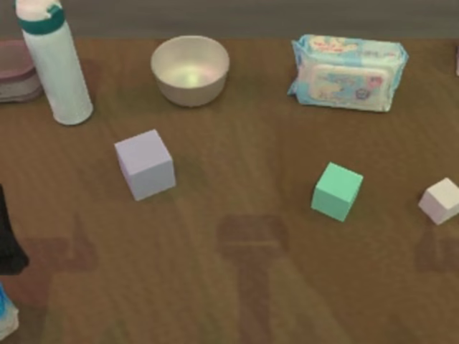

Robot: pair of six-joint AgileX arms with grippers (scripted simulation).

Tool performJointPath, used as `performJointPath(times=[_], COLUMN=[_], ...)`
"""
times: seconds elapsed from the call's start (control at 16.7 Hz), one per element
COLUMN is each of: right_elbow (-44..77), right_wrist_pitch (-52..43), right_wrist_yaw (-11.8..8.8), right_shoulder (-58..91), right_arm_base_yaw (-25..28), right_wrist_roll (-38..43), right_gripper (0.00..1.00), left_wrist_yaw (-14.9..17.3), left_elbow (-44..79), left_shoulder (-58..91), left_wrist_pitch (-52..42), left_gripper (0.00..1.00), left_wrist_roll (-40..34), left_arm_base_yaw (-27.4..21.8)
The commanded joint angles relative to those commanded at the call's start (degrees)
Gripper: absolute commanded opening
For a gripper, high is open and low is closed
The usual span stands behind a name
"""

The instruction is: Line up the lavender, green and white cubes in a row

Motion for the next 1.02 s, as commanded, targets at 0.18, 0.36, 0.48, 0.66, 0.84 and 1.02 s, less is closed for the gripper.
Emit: performJointPath(times=[0.18,0.36,0.48,0.66,0.84,1.02], right_elbow=[0.6,5.7,11.5,22.4,34.6,47.0], right_wrist_pitch=[-0.4,-3.8,-7.6,-15.1,-23.9,-33.1], right_wrist_yaw=[0.0,-0.1,-0.1,0.0,0.1,0.3], right_shoulder=[0.6,6.0,12.6,27.1,45.5,65.0], right_arm_base_yaw=[0.1,0.4,0.7,1.2,1.7,2.3], right_wrist_roll=[-0.2,-1.7,-3.4,-6.8,-10.8,-14.9], right_gripper=[1.0,1.0,1.0,1.0,1.0,1.0], left_wrist_yaw=[0.0,0.0,0.0,0.0,0.0,0.0], left_elbow=[0.0,0.0,0.0,0.0,0.0,0.0], left_shoulder=[0.0,0.0,0.0,0.0,0.0,0.0], left_wrist_pitch=[0.0,0.0,0.0,0.0,0.0,0.0], left_gripper=[1.0,1.0,1.0,1.0,1.0,1.0], left_wrist_roll=[0.0,0.0,0.0,0.0,0.0,0.0], left_arm_base_yaw=[0.0,0.0,0.0,0.0,0.0,0.0])
